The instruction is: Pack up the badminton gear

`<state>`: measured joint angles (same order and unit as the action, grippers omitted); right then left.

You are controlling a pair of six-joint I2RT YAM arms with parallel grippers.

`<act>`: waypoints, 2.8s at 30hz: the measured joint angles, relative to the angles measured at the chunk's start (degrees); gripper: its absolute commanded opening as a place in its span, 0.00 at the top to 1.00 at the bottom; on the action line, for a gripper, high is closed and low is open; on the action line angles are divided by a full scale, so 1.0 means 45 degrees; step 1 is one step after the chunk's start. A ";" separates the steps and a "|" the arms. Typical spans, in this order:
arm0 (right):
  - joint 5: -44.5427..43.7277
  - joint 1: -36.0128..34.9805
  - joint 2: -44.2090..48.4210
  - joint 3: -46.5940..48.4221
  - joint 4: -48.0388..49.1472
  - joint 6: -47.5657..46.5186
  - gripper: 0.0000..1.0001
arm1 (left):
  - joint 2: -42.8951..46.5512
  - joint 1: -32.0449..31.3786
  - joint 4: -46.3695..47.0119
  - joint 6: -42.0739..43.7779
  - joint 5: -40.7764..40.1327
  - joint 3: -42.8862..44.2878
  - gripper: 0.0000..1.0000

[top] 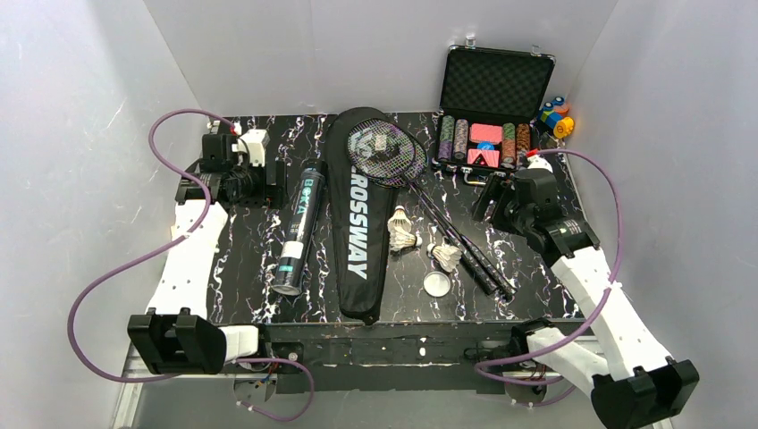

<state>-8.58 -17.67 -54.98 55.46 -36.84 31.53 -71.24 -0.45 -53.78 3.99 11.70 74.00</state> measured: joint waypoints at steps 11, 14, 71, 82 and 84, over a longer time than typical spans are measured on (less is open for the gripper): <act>-0.1404 -0.2380 0.0078 0.0393 -0.1200 0.0393 0.10 | -0.2696 -0.0243 0.0355 0.0301 0.0121 0.0287 0.02; -0.1603 -0.2715 0.0000 0.0393 -0.1399 0.0534 0.10 | -0.4080 -0.0675 0.0520 0.0447 0.0068 0.0670 0.02; -0.1787 -0.5333 -0.8412 0.3128 0.2001 -0.1894 0.17 | 0.1715 -0.1953 -0.2268 0.8563 0.0267 -0.3152 0.74; -0.0714 -0.5008 -0.9719 0.3152 0.3531 -0.3031 0.26 | 0.4085 -0.1957 -0.3483 0.9802 0.2356 -0.3206 0.71; -0.0733 -0.5003 -1.0054 0.3152 0.3536 -0.3245 0.27 | 0.4041 -0.1957 -0.3638 0.9904 0.2521 -0.3152 0.71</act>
<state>-11.88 -40.18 -100.22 69.65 -20.93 16.93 -53.06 -9.26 -70.15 48.56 23.05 59.81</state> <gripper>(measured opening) 0.740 0.674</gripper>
